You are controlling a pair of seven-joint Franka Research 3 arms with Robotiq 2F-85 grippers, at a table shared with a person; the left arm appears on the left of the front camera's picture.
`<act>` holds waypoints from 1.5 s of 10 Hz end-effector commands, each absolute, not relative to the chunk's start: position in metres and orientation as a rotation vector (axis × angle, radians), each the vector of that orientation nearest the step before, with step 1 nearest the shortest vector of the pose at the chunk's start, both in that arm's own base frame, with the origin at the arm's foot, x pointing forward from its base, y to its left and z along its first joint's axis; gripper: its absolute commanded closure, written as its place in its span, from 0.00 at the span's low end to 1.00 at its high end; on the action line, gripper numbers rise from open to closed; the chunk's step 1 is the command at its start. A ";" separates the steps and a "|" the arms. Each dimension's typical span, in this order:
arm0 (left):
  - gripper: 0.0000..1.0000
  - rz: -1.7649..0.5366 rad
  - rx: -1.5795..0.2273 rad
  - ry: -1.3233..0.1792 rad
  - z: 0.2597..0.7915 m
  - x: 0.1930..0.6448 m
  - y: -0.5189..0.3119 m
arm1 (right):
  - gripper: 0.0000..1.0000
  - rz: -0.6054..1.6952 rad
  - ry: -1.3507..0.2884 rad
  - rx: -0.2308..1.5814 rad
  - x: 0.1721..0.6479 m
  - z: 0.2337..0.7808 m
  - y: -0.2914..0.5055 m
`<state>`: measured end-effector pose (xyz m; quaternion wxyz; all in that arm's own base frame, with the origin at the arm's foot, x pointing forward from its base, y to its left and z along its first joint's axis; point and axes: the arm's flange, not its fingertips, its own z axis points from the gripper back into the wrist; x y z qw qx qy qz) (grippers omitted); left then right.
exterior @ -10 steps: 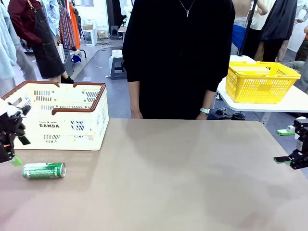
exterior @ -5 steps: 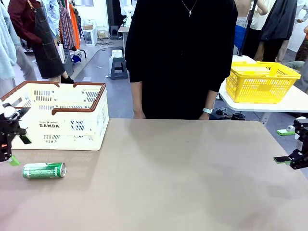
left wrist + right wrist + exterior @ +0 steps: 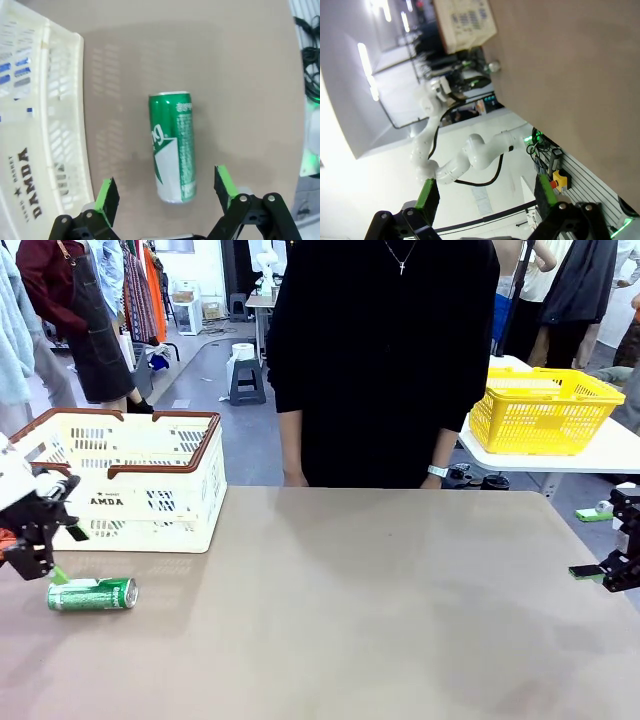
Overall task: Place the drinks into the Shopping basket.
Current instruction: Pick up one drink and place it into the Shopping basket.
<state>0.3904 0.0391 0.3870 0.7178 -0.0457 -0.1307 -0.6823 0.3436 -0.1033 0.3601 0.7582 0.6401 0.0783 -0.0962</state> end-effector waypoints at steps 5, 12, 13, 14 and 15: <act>0.00 -1.496 -0.096 -0.163 0.317 0.382 0.016 | 0.00 -0.224 0.183 1.375 0.341 0.364 -0.103; 0.60 -1.500 -0.102 -0.132 0.300 0.389 0.010 | 0.00 -0.224 0.183 1.375 0.341 0.364 -0.103; 1.00 -1.497 -0.102 -0.122 0.301 0.389 0.010 | 0.00 -0.224 0.183 1.375 0.341 0.364 -0.103; 1.00 -1.484 -0.094 -0.115 0.301 0.389 0.011 | 0.00 -0.224 0.183 1.375 0.341 0.364 -0.103; 1.00 -1.484 -0.105 -0.123 0.302 0.388 0.012 | 0.00 -0.224 0.183 1.375 0.341 0.364 -0.103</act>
